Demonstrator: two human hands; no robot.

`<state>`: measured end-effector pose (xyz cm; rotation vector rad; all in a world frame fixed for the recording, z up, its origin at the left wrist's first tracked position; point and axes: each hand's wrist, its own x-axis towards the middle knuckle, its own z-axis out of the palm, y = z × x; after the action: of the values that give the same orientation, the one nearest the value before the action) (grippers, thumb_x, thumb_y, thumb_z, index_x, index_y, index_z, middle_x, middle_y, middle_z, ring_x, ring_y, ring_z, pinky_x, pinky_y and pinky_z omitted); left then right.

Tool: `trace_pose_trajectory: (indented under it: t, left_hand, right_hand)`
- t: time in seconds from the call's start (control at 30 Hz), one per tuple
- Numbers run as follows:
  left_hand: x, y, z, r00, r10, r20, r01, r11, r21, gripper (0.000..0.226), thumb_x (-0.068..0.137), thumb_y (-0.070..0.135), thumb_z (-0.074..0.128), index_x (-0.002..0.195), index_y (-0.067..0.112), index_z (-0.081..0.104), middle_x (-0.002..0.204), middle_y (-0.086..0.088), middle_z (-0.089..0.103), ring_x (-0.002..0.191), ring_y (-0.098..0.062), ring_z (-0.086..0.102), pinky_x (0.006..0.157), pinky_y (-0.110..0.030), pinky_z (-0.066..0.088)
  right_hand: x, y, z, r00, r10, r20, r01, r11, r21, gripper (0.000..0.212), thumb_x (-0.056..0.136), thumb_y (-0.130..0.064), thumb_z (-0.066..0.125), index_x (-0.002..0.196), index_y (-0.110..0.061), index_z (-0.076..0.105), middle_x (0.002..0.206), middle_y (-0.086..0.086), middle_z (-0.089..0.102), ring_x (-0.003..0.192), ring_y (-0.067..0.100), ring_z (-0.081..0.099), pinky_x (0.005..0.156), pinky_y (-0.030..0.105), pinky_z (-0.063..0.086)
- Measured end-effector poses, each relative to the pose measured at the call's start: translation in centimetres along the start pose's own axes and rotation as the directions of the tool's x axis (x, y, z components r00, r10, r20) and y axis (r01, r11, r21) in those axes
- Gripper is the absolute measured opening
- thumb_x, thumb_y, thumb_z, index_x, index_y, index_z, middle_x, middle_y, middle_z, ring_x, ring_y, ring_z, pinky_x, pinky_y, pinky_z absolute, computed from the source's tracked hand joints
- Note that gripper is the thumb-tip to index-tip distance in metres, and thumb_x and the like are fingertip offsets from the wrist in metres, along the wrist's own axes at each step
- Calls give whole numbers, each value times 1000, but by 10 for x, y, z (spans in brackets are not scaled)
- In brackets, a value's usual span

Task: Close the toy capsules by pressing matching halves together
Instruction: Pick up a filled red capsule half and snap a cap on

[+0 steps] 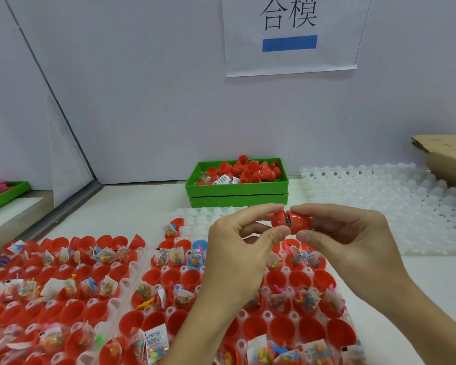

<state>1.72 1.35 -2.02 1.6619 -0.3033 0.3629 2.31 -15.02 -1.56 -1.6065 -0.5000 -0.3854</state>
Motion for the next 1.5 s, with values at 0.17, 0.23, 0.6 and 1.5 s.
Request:
trace_pose_trajectory:
  t: [0.17,0.23,0.6,1.5]
  left_hand:
    - [-1,1,1,1000,8,17,-8,1000,-29,32,80,14,80,103,35,76,92,0,76,79,-19,74,65,-27,60]
    - [-1,1,2,999,20,41,-20,1000,-7,34,79,14,80,105,36,75,95,4,75,81,-22,73,69,-36,62]
    - [1,1,-1,997,78,29,-78,997,2,39,75,6,81,98,37,76,91,0,73,84,-13,70,59,-15,55]
    - [2,-5,0,991,116,70,-122,987,100,37,79,-6,76,109,15,76,85,4,67,79,-2,68,65,-16,57]
  right_hand:
    - [0,-1,0,1000,8,-25,-8,1000,2,39,72,7,75,90,-28,75,81,-8,78,77,11,75,69,16,57]
    - [0,-1,0,999,9,-42,-9,1000,-10,37,72,3,75,91,-29,74,82,-11,77,77,9,75,68,15,57]
    - [-1,-2,1,1000,8,4,-8,999,45,33,68,-12,73,92,-33,78,84,-7,78,79,11,75,70,17,58]
    - [1,4,1,996,-87,7,87,979,-185,65,72,16,74,83,-47,74,80,-27,73,77,-4,71,71,8,53]
